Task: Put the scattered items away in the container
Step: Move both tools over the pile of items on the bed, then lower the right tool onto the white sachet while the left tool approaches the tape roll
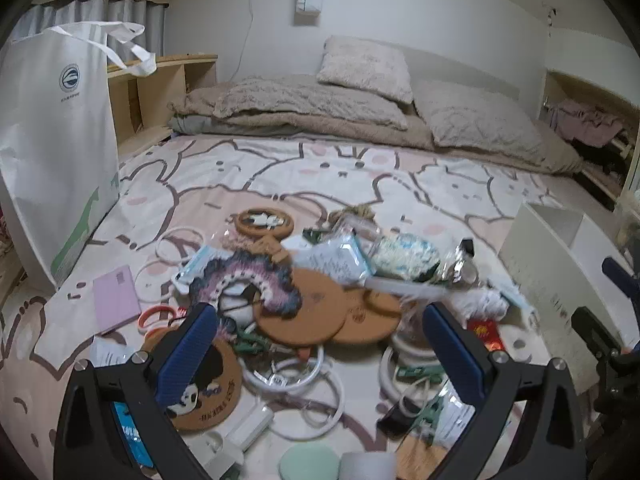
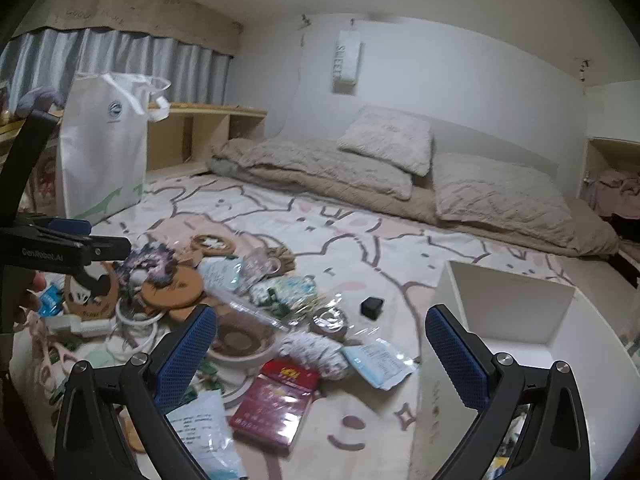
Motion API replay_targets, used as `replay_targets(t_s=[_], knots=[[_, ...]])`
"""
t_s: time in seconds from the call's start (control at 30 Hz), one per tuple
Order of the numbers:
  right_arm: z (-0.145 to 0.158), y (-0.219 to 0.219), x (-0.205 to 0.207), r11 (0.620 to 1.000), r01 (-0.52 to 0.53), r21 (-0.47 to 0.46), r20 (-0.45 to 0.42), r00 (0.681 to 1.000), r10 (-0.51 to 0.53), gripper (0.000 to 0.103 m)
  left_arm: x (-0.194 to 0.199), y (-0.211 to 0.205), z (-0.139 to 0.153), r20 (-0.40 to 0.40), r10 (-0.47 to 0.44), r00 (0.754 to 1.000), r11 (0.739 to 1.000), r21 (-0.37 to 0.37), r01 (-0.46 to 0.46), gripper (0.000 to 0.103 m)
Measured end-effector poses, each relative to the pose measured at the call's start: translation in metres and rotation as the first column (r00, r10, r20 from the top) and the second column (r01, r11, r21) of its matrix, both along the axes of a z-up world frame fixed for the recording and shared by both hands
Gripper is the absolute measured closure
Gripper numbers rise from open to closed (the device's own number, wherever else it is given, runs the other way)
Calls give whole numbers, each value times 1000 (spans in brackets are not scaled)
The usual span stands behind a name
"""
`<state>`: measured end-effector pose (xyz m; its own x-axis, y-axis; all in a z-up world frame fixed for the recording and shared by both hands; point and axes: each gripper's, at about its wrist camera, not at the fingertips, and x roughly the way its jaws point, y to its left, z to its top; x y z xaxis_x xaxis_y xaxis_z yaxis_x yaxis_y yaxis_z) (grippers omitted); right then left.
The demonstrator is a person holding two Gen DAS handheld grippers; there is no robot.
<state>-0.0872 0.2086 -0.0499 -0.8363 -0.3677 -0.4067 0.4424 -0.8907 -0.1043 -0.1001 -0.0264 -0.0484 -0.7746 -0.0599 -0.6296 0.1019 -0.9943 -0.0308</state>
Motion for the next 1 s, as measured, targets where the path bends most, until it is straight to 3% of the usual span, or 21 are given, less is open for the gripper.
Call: replay_targets(t_s=[0.27, 0.57, 1.0], knots=[[-21, -24, 5, 994, -75, 78, 53, 996, 71, 0, 11, 3, -33, 88, 5, 996, 999, -37, -2, 0], [-47, -34, 2, 987, -105, 124, 166, 982, 84, 0, 25, 6, -48, 127, -9, 992, 998, -53, 16, 0], [-78, -39, 4, 977, -144, 156, 319, 944, 88, 0, 39, 13, -67, 208, -78, 975, 997, 9, 78, 0]])
